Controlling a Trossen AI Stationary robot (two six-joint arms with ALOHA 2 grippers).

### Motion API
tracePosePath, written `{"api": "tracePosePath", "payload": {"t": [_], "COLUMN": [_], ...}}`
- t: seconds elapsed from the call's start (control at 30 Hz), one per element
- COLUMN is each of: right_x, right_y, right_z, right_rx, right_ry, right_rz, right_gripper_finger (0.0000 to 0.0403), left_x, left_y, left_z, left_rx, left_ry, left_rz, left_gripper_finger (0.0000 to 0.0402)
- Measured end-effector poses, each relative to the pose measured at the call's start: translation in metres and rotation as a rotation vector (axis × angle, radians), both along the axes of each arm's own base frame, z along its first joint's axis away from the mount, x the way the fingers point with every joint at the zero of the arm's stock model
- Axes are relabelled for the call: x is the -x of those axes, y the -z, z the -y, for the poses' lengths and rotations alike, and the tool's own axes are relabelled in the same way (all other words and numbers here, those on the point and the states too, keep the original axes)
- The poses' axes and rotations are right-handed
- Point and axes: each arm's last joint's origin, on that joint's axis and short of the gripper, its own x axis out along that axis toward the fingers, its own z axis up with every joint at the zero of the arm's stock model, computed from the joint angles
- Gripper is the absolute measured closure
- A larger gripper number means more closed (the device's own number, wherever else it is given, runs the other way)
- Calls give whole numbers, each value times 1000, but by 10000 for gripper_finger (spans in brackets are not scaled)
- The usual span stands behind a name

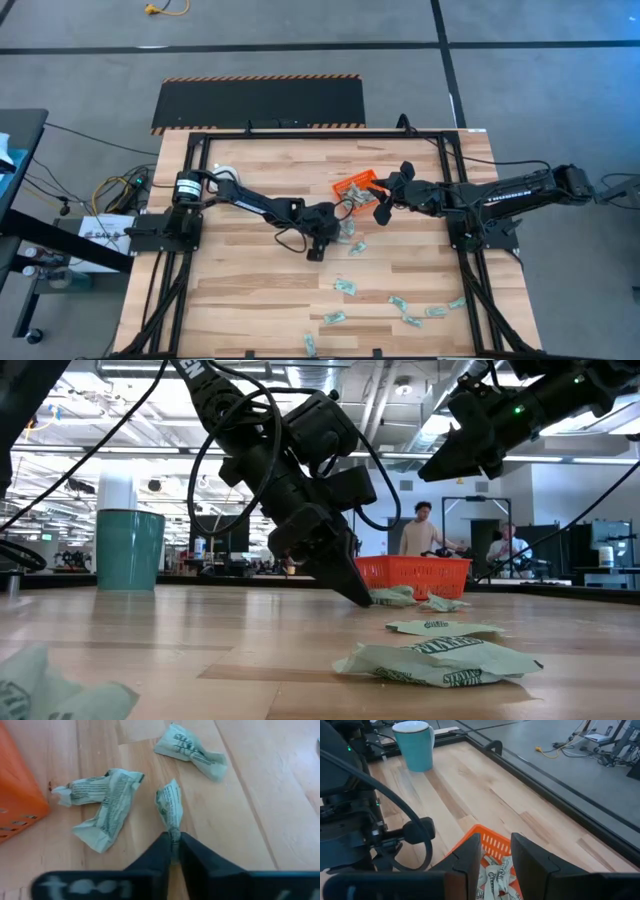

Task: Pick and place Stevia / Truvia into bins
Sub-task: Put the stevia packet into the orange bin

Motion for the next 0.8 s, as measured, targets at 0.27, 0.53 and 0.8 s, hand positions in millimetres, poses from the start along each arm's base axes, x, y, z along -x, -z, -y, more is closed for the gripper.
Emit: {"api": "tracePosePath", "payload": {"t": [0.27, 0.53, 0.8], "right_x": [0, 0, 0], "right_y": [0, 0, 0], "right_z": [0, 0, 0], "right_rx": [-1, -3, -16], "right_ry": [0, -3, 3], "right_rz": [1, 0, 7], "right_gripper_finger": [303, 303, 303], "left_x": [2, 7, 9], "left_y": [-7, -60, -84], "left_z": [0, -8, -59], "left_rx": [15, 10, -66], "left_ry": [-20, -58, -182], "left_rz": [8, 149, 281], "left_gripper_finger": [395, 398, 398]}}
